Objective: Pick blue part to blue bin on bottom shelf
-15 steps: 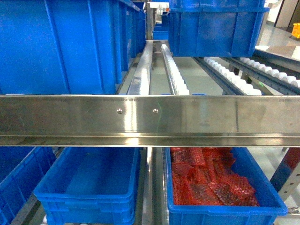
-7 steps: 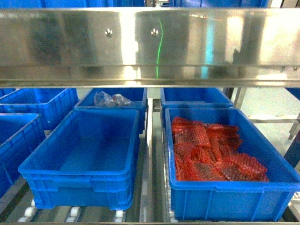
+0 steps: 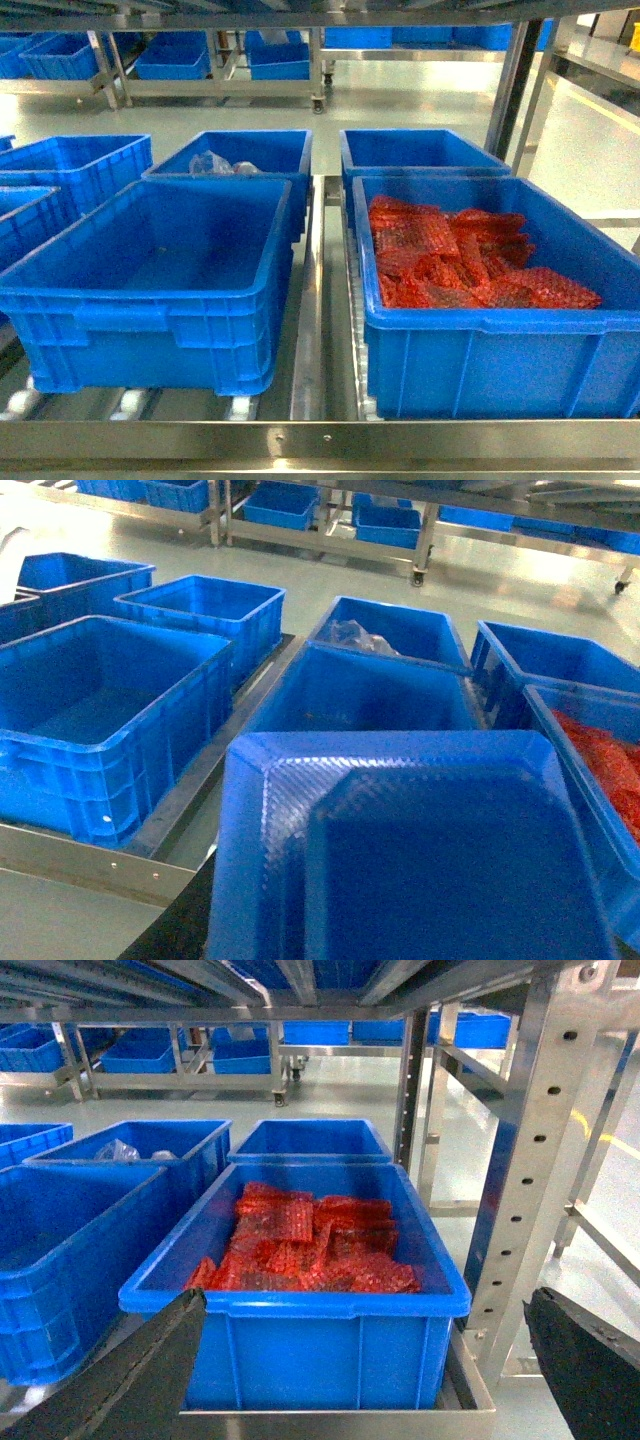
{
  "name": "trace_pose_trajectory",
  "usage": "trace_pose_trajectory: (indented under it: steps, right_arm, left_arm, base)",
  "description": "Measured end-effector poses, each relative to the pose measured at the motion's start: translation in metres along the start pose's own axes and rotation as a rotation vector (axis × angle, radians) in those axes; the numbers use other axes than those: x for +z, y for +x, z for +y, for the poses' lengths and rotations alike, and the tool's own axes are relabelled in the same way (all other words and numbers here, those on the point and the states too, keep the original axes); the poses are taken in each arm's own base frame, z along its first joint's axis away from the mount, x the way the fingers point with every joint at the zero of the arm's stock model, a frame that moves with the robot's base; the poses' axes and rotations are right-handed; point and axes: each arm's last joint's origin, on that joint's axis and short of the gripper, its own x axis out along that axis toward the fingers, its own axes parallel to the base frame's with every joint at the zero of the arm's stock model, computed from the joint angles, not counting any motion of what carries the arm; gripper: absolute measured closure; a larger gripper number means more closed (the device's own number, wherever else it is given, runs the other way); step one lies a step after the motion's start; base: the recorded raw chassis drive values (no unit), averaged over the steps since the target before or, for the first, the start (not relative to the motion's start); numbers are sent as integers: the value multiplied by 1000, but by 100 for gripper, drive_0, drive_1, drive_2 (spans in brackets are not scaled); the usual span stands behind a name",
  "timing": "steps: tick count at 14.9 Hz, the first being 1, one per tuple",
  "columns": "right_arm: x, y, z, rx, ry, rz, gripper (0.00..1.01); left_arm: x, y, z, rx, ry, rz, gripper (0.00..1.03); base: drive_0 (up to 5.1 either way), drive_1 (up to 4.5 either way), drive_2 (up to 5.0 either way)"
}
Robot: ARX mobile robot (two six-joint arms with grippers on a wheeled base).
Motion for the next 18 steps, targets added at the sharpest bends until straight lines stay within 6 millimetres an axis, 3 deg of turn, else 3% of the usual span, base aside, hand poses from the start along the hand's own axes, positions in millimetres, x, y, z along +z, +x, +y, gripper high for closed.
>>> trace_pose_trajectory:
  steps: [14,18]
  right_arm:
    - [0,0,0,0,0,1,3]
    - [0,0,0,0,0,1,3]
  left_arm:
    - [0,0,0,0,0,0,60]
    - [0,0,0,0,-1,-1,60]
  base:
    - [0,0,0]
    - [-5,402,-413]
